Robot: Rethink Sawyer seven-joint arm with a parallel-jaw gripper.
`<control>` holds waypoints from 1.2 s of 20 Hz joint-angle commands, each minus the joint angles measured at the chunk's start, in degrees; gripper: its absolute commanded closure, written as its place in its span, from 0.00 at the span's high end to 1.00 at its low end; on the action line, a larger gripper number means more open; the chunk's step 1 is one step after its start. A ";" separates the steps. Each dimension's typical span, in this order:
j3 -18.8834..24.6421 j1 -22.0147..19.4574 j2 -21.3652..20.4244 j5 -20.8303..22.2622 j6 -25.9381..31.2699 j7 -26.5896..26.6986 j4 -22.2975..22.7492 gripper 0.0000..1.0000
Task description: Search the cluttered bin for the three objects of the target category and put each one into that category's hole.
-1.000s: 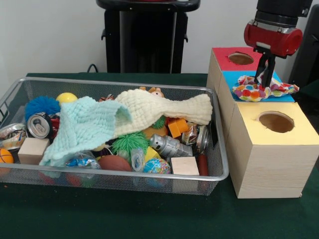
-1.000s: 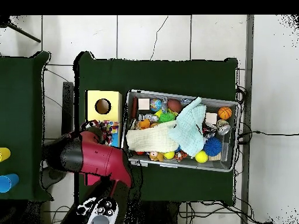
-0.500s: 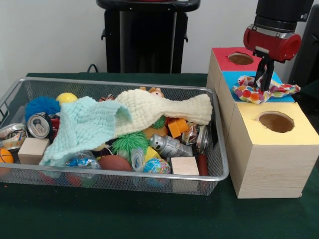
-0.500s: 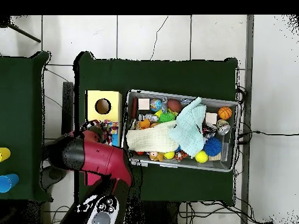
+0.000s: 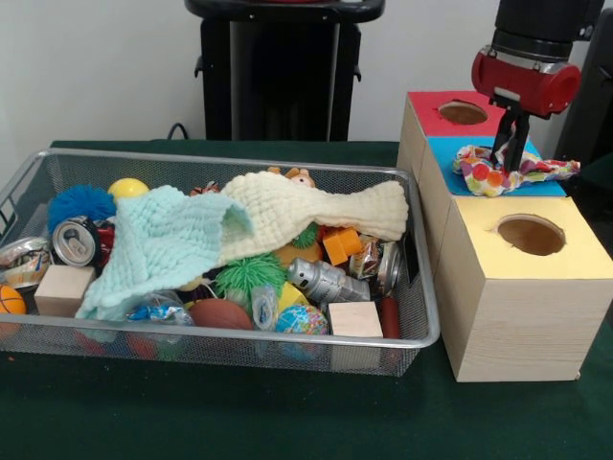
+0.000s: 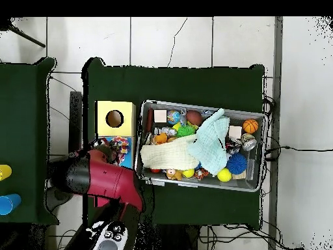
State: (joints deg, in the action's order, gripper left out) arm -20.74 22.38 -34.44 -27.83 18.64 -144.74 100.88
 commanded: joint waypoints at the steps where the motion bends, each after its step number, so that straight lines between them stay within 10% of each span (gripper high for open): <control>1: 2.40 1.99 2.07 -2.90 8.38 -15.24 5.18 0.00; 24: -2.95 4.33 3.22 -1.16 4.97 -11.85 9.60 0.00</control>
State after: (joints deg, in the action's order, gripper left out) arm -23.54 27.86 -34.49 -28.91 21.65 -144.74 106.14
